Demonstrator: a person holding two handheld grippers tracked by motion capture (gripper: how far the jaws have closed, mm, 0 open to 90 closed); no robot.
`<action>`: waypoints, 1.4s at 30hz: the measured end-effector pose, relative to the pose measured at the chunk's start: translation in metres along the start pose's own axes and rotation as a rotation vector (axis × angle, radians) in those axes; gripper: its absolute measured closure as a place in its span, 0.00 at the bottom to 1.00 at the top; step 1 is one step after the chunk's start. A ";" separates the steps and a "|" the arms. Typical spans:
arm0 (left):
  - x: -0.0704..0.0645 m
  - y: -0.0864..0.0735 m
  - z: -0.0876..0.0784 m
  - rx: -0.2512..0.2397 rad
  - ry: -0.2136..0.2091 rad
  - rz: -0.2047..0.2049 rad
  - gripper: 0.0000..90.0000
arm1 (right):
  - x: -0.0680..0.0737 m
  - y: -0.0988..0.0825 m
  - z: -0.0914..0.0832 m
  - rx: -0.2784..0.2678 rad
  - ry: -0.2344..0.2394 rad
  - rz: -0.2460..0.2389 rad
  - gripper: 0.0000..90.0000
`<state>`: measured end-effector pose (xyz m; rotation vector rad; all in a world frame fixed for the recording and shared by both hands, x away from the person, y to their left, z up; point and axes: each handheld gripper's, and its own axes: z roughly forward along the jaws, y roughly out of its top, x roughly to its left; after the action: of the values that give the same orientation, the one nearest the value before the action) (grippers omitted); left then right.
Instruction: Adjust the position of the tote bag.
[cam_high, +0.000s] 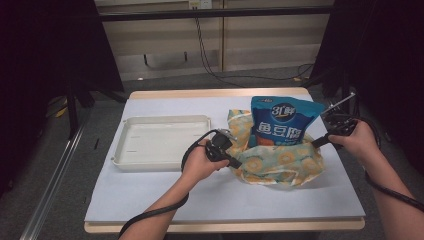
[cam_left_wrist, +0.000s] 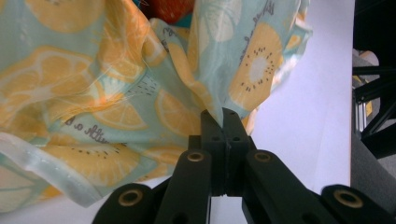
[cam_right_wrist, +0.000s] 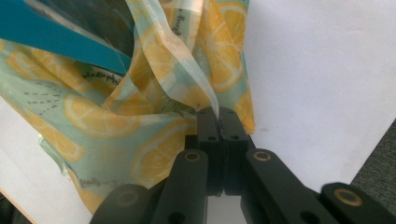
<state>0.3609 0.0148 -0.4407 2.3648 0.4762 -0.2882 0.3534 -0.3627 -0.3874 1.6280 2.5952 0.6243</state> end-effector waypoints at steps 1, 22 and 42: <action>-0.001 -0.002 0.002 0.006 0.002 -0.005 1.00 | 0.000 0.000 0.000 -0.002 -0.003 -0.007 0.99; 0.001 0.002 -0.014 0.014 0.009 -0.030 0.55 | 0.010 -0.012 -0.007 -0.021 -0.046 -0.023 0.54; 0.008 0.041 -0.047 -0.038 0.041 -0.032 0.28 | 0.031 -0.027 -0.024 -0.039 -0.087 -0.020 0.12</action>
<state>0.3885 0.0204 -0.3851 2.3313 0.5344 -0.2437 0.3107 -0.3539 -0.3686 1.5785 2.5188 0.5857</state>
